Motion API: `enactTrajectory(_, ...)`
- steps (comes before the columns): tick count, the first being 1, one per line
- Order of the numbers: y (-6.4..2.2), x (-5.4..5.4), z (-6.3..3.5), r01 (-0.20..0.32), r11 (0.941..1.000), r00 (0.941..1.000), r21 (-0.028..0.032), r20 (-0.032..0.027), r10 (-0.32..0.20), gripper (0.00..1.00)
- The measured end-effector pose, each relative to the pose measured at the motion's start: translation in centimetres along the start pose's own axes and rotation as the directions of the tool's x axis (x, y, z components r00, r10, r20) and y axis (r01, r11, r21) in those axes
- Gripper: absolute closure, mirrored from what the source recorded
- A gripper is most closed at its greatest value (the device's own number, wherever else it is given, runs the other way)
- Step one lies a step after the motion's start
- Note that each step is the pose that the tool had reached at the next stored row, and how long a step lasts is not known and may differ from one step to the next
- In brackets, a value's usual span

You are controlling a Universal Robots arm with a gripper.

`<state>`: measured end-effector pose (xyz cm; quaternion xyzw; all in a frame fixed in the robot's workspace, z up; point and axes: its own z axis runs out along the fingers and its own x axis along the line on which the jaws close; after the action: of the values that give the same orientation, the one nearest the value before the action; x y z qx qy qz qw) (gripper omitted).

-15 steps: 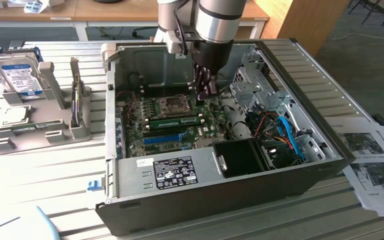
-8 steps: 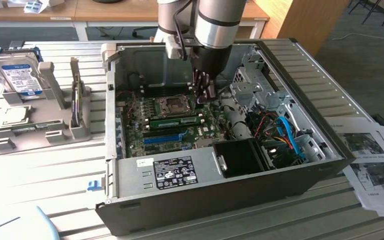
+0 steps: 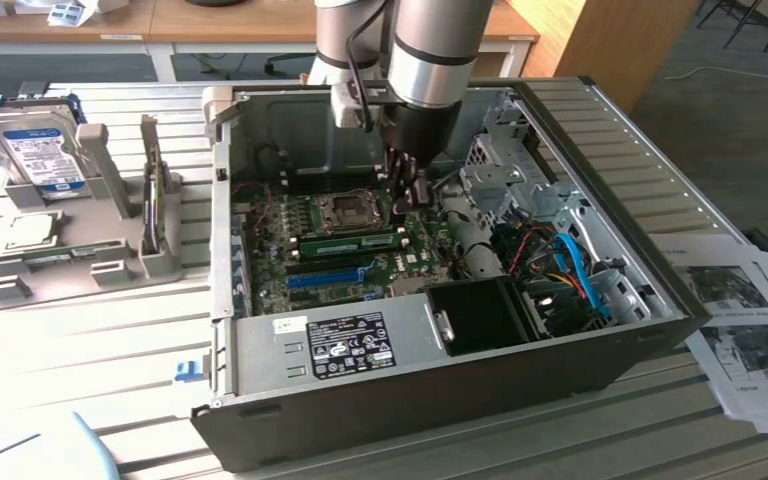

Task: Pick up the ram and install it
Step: 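Press down the ram until it locks into place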

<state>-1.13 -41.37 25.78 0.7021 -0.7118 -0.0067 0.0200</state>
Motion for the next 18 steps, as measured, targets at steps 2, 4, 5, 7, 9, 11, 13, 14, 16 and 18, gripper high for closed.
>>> enactTrajectory(2, -0.01, 0.0, 0.27, 0.0, 1.0, 1.0, 0.0, 0.0, 0.0, 0.91)
enactTrajectory(4, -0.02, 0.0, 0.52, 0.0, 1.0, 1.0, 0.0, 0.0001, 0.0, 0.91)
enactTrajectory(5, -0.02, 0.0, 0.64, 0.0, 1.0, 1.0, 0.0, 0.0001, 0.0, 0.91)
enactTrajectory(7, -0.03, 0.0, 0.88, 0.0, 1.0, 1.0, 0.0, 0.0001, 0.0, 0.91)
enactTrajectory(9, -0.04, 0.0, 1.11, 0.0, 1.0, 1.0, 0.0, 0.0001, 0.0, 0.91)
enactTrajectory(11, -0.05, 0.0, 1.31, 0.0, 1.0, 1.0, 0.0, 0.0001, 0.0, 0.91)
enactTrajectory(13, -0.06, 0.0, 1.48, 0.0, 1.0, 1.0, 0.0001, 0.0001, 0.0, 0.91)
enactTrajectory(14, -0.05, 0.0, 1.48, 0.0, 1.0, 1.0, 0.0, -0.0001, 0.0, 0.91)
enactTrajectory(16, -0.06, 0.0, 1.48, 0.0, 1.0, 1.0, 0.0, -0.0001, 0.0, 0.91)
enactTrajectory(18, -0.06, 0.0, 1.49, 0.0, 1.0, 1.0, 0.0, 0.0, 0.0, 0.91)
